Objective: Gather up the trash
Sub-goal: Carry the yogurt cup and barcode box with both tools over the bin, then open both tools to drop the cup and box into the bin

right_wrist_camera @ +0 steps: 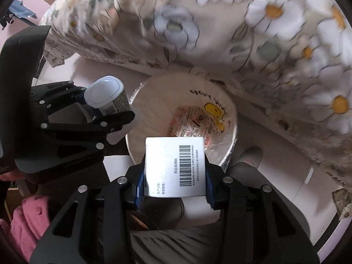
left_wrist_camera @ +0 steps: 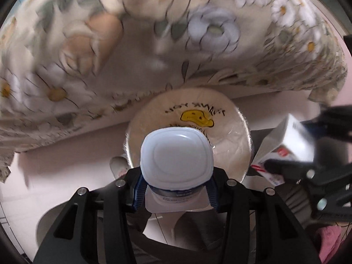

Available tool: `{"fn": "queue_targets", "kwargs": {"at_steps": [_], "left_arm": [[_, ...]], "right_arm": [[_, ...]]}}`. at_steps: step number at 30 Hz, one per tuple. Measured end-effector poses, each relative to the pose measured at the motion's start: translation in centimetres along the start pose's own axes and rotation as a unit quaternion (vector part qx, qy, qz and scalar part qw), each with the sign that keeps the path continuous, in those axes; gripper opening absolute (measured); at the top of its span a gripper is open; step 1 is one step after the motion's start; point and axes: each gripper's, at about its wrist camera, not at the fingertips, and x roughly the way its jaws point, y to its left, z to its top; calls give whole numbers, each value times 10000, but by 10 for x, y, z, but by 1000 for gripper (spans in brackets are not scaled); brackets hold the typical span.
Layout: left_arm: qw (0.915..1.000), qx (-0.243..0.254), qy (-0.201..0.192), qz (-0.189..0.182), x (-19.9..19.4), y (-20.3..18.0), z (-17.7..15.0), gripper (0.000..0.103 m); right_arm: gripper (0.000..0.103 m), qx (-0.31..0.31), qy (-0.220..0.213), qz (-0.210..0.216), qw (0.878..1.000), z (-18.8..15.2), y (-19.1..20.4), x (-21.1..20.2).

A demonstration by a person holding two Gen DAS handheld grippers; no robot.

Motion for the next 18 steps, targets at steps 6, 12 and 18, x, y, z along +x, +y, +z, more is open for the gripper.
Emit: {"fn": "queue_targets", "kwargs": {"at_steps": [6, 12, 18], "left_arm": [[9989, -272, 360, -124, 39, 6, 3, 48], [9976, -469, 475, -186, 67, 9, 9, 48], [9950, -676, 674, -294, 97, 16, 10, 48]], "right_arm": [[44, 216, 195, -84, 9995, 4, -5, 41], [44, 348, 367, -189, 9985, 7, -13, 81], [44, 568, 488, -250, 9969, 10, -25, 107]]}}
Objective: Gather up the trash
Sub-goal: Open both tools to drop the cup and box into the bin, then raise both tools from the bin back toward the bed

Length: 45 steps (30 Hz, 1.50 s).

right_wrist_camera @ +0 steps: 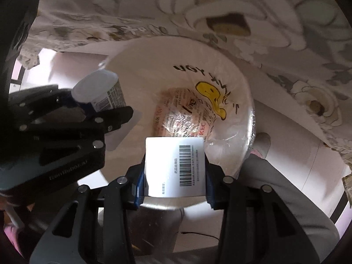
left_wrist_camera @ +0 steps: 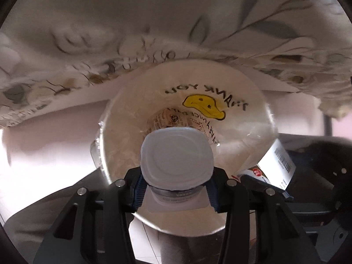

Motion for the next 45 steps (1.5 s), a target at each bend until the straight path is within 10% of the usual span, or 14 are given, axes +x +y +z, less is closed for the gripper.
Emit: {"fn": "queue_targets", "kwargs": {"at_steps": [21, 45], "left_arm": [[9985, -125, 498, -213, 55, 9, 0, 58], [9997, 161, 41, 165, -8, 3, -8, 58]], "right_arm": [[55, 40, 267, -382, 9989, 9, -7, 50], [55, -73, 29, -323, 9994, -11, -3, -1]]}}
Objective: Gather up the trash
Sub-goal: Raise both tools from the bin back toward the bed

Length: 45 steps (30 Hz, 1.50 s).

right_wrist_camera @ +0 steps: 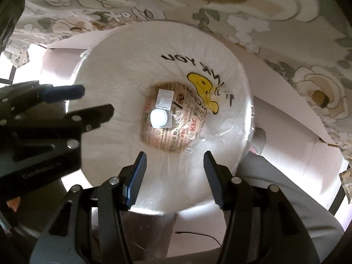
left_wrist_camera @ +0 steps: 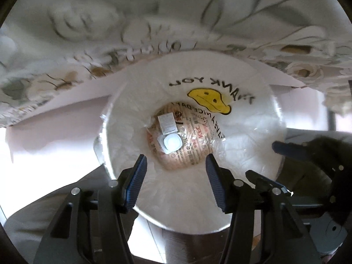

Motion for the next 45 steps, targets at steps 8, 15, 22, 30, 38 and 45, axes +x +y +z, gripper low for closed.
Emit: {"fn": "queue_targets", "kwargs": {"at_steps": [8, 15, 22, 30, 38, 45], "left_arm": [[9986, 352, -354, 180, -62, -3, -7, 64], [9950, 411, -913, 64, -143, 7, -6, 73], [9825, 423, -1808, 150, -239, 21, 18, 88], [9653, 453, -2535, 433, -314, 24, 71, 93], [9601, 427, -2738, 369, -339, 14, 127, 93], [9575, 448, -2819, 426, -347, 0, 182, 93]], "right_arm": [[55, -229, -233, -59, 9995, -11, -2, -65], [60, -447, -779, -149, 9958, -19, -4, -151], [69, -412, -1746, -83, 9837, -17, -17, -260], [76, -192, -2818, -118, 9592, 12, -48, -362], [76, 153, -3360, -111, 9417, 71, -79, -418], [76, 279, -3588, -184, 9328, 136, -96, -445]]}}
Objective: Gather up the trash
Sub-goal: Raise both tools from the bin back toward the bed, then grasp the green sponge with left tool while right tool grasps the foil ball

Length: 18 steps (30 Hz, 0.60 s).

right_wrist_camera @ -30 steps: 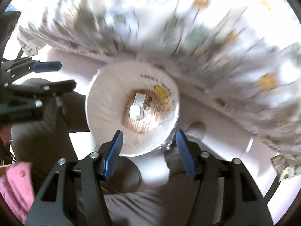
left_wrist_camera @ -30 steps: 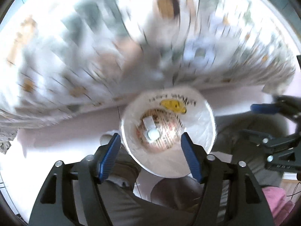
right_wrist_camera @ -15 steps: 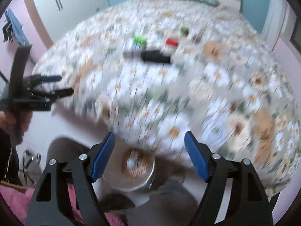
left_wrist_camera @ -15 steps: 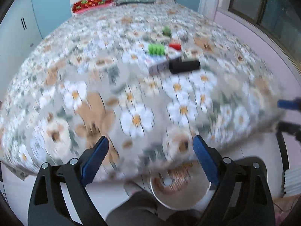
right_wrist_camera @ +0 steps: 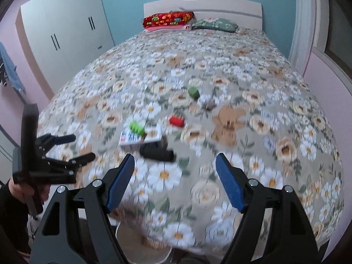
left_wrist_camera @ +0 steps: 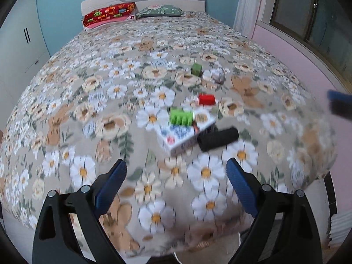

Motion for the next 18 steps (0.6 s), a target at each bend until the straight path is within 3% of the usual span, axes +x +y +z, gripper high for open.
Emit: {"fn": "queue_targets", "kwargs": {"at_steps": [8, 18], "left_arm": [[9999, 144, 39, -1, 33, -4, 69, 93], [9991, 411, 14, -133, 104, -24, 169, 93]], "right_arm": [[76, 14, -13, -219, 9998, 53, -21, 48], [76, -11, 277, -175, 9995, 81, -57, 134]]}}
